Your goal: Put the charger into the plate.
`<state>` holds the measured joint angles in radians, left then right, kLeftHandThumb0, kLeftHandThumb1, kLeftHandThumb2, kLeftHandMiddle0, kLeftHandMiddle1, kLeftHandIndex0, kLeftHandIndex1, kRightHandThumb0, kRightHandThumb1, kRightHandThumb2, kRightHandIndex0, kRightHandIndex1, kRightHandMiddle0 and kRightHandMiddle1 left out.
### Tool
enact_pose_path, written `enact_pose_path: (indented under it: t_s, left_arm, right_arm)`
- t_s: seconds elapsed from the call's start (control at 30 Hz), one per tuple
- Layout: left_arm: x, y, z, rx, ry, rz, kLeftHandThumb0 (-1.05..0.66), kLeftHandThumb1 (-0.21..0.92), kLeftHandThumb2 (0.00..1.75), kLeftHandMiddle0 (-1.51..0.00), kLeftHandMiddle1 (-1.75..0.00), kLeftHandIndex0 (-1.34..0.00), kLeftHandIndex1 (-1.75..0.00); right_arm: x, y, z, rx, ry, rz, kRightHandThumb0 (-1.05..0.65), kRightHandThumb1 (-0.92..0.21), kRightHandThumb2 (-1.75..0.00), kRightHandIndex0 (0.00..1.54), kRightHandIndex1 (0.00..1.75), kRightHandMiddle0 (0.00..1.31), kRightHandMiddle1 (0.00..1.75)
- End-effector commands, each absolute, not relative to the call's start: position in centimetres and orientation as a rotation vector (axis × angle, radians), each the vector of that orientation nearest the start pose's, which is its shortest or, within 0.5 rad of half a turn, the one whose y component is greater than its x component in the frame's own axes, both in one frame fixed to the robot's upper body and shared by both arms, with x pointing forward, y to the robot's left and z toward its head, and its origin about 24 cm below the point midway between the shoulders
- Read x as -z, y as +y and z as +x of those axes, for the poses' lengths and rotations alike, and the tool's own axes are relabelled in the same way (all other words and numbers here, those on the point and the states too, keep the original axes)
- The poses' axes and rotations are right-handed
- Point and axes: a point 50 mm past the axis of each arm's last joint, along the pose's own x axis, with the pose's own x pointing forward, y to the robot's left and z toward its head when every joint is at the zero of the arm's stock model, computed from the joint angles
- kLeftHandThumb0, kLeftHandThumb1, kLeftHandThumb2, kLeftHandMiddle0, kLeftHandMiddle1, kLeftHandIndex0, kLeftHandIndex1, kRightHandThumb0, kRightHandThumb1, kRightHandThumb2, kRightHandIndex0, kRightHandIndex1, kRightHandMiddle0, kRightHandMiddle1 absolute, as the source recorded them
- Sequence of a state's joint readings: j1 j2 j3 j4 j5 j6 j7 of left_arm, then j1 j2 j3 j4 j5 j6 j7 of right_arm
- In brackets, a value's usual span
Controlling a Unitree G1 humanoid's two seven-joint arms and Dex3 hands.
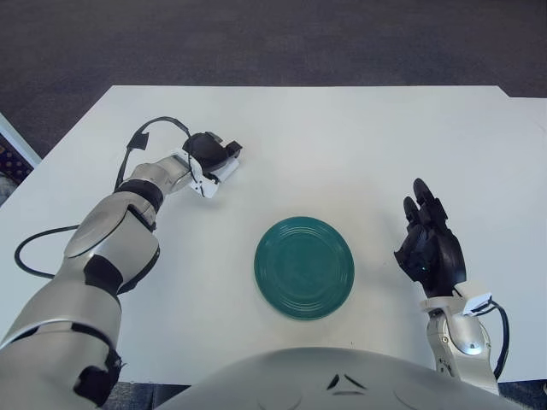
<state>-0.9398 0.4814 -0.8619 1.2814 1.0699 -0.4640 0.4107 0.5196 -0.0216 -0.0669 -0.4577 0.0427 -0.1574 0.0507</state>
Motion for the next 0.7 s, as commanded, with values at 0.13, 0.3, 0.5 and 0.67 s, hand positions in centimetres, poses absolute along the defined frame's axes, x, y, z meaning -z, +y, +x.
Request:
enact_pose_path:
  t_s: [0.13,0.3,0.5,0.67]
  left_arm:
    - [-3.5,18.1,35.7,0.680,-0.265,1.890,-0.39,0.66,0.86,-0.48,-1.50,-0.38,-1.73]
    - [-3.3,18.1,35.5,0.668,-0.282,1.894,-0.39,0.65,0.88,-0.52,-1.70,-0.37,-1.74]
    - [-3.3,18.2,35.5,0.653,-0.295,1.887,-0.40,0.63,0.88,-0.60,-1.74,-0.39,-1.73]
    - [-3.3,18.3,35.5,0.649,-0.287,1.879,-0.39,0.67,0.81,-0.63,-1.75,-0.40,-1.69]
  right_arm:
    - [-6.4,-20.0,14.8,0.142,-0.176,-0.063,-1.05,-0.92,-0.95,0.00,0.00,0.03,0.02]
    - [-6.4,-20.2,14.7,0.144,-0.177,-0.058,-1.05,-0.92,-0.94,0.00,0.00,0.05,0.03]
    - [-7.3,-20.0,14.9,0.137,-0.183,-0.074,-1.05,-0.92,-0.96,0.00,0.00,0.04,0.03]
    - [-7.4,-19.9,14.9,0.125,-0.168,-0.090,-1.05,-0.92,-0.97,0.00,0.00,0.03,0.02]
